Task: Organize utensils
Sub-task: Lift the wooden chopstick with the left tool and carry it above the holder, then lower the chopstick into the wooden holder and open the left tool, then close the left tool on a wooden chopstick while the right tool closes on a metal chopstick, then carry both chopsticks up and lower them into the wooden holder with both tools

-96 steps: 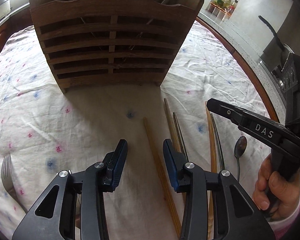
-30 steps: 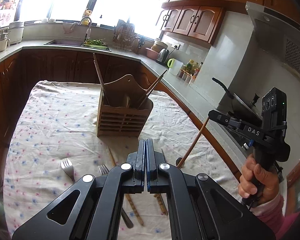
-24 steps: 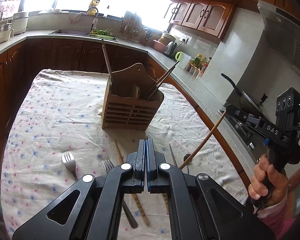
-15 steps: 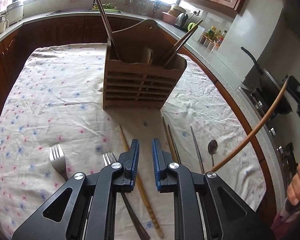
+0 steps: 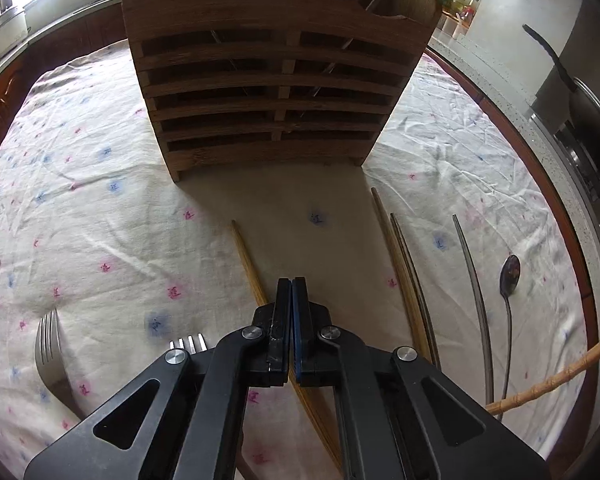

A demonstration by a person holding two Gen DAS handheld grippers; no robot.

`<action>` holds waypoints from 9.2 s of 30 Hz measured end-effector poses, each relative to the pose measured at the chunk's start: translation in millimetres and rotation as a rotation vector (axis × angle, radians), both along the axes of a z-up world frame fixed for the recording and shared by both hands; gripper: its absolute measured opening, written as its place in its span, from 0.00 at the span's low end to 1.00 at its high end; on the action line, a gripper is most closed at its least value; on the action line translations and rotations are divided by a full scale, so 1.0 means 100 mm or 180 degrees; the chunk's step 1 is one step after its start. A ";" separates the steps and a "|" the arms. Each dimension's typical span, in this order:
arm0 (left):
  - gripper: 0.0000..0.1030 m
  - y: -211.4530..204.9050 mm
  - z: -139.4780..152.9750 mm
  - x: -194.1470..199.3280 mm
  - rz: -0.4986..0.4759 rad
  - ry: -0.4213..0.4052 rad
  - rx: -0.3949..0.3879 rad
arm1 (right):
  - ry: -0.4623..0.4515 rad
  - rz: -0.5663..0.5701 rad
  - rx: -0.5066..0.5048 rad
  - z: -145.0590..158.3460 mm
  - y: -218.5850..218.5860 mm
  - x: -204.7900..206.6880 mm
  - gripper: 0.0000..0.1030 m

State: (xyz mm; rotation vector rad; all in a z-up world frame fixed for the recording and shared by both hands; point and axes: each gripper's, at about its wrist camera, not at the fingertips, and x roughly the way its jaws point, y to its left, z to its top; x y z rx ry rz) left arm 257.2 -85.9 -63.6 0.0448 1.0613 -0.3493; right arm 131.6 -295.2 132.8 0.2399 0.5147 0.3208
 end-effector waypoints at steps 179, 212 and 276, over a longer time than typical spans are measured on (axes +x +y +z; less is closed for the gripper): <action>0.59 -0.17 0.22 -0.14 0.0184 -0.0100 -0.0360 | 0.1154 -0.0670 -0.0156 -1.66 -0.45 0.15 0.70; 0.10 -0.65 -0.02 0.02 -0.0442 -0.0351 0.0261 | 0.1352 -0.0564 -0.0467 -1.97 -0.32 0.57 0.04; 0.04 1.26 2.52 -0.44 0.0508 -0.2040 -0.1299 | -0.0516 -0.0408 -0.0505 -0.12 0.54 0.95 0.03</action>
